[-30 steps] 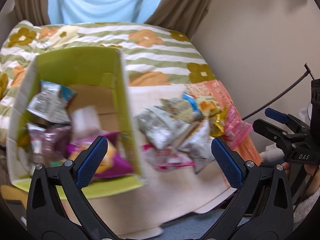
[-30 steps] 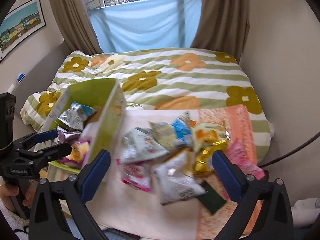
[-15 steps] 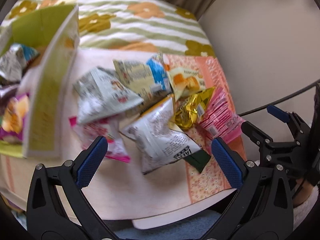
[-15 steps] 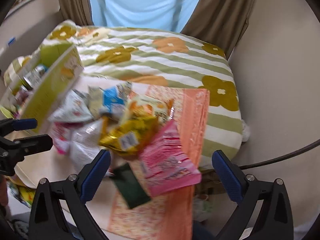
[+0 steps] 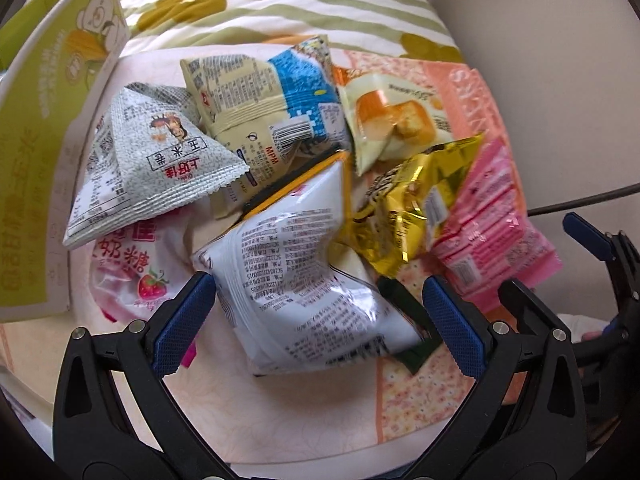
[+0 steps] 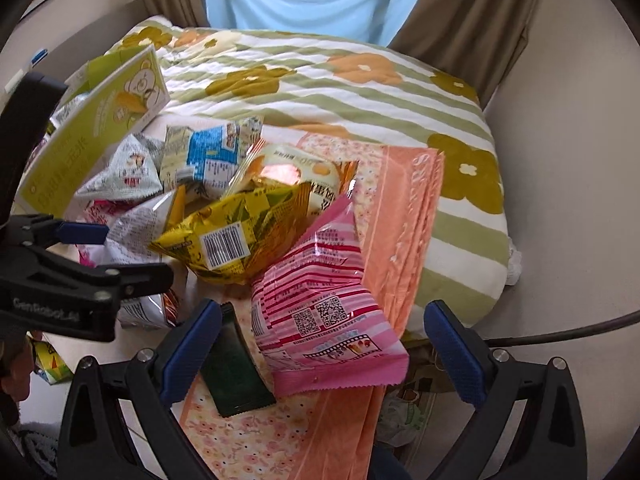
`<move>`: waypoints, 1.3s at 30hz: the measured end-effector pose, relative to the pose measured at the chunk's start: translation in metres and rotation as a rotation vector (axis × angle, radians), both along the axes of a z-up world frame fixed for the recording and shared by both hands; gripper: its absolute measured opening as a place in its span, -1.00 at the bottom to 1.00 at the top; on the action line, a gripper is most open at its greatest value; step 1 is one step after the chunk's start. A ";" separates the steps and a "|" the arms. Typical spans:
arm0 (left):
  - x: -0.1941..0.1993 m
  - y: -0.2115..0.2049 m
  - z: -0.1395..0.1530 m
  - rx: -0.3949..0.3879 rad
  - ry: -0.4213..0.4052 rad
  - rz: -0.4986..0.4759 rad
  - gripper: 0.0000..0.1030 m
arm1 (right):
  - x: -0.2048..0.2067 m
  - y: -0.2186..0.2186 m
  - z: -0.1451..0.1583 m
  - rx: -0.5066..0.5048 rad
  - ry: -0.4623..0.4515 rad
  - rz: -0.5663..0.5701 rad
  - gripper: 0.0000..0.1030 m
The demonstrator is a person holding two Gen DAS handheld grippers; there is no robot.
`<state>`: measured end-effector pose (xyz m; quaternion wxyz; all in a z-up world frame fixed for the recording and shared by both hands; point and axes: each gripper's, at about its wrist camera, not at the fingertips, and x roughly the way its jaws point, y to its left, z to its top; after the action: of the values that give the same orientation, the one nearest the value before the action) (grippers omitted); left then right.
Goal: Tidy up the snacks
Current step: 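Grasp the white snack bag with the left tool while the right tool grasps the pink bag, then lift both bags and carry them toward the box with both tools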
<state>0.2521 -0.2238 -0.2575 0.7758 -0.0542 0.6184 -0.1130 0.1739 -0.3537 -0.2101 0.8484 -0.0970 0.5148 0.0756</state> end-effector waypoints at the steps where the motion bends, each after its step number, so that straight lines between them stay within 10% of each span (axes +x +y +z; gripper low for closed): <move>1: 0.001 -0.002 -0.002 0.011 -0.002 -0.002 0.99 | 0.000 0.001 -0.002 -0.002 0.002 0.007 0.96; 13: 0.001 -0.004 -0.025 0.079 0.028 -0.029 0.49 | 0.007 0.017 -0.026 -0.082 0.019 0.106 0.96; 31: -0.011 0.008 0.000 0.038 -0.010 -0.050 0.35 | -0.003 0.032 -0.055 -0.245 0.002 0.168 0.94; 39: -0.022 0.011 0.011 0.032 -0.030 -0.058 0.35 | -0.011 0.025 -0.048 -0.217 -0.005 0.129 0.41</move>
<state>0.2304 -0.2130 -0.2461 0.7821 -0.0223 0.6097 -0.1265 0.1629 -0.3290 -0.2577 0.8277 -0.2214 0.5103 0.0738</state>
